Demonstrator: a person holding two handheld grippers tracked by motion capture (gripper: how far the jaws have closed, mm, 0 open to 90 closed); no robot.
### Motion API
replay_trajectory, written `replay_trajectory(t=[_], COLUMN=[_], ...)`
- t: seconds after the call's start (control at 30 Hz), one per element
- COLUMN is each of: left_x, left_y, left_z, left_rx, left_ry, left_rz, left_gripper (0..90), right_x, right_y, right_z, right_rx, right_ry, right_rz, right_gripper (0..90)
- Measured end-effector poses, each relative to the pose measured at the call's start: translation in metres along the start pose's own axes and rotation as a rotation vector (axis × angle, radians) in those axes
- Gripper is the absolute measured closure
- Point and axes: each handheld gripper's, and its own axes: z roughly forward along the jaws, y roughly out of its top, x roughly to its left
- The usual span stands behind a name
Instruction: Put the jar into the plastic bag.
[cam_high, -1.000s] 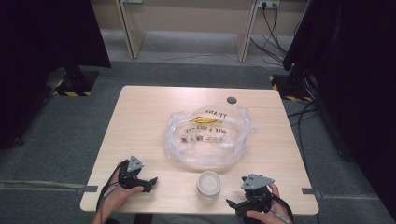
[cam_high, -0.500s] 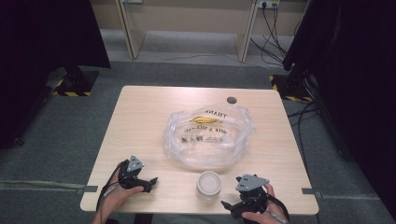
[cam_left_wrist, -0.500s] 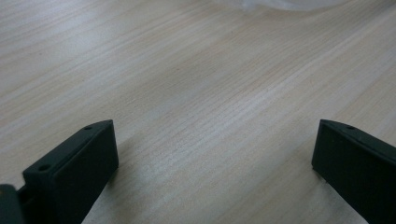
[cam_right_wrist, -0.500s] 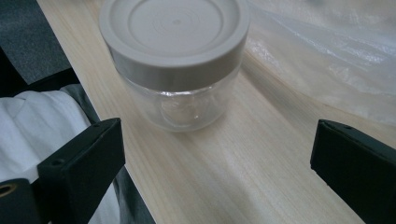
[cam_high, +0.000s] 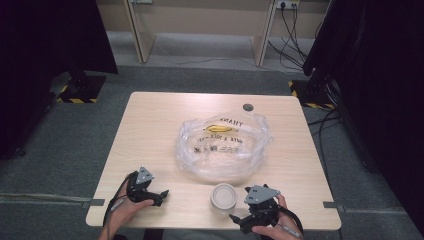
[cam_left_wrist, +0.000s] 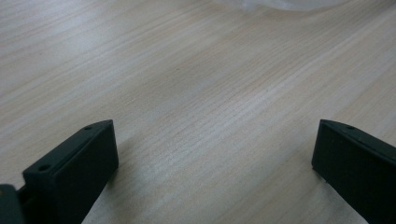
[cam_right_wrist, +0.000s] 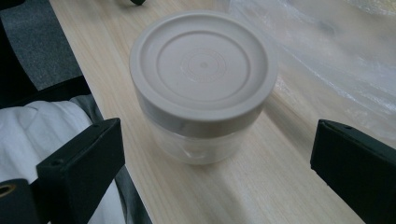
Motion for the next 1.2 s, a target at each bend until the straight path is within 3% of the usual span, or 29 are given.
replay_trajectory(t=[0.57,1.2], left_x=[0.000,0.000], left_y=[0.000,0.000], left_z=[0.000,0.000], left_rx=[0.000,-0.001], left_ry=[0.000,0.000], left_rz=[0.000,-0.001], left_gripper=[0.0,0.0], right_x=[0.004,0.003], right_y=[0.020,0.028], right_z=[0.023,0.047], right_rx=[0.017,0.058], right_ry=[0.019,0.028], right_rz=[-0.032,-0.042], right_gripper=[3.3,3.4])
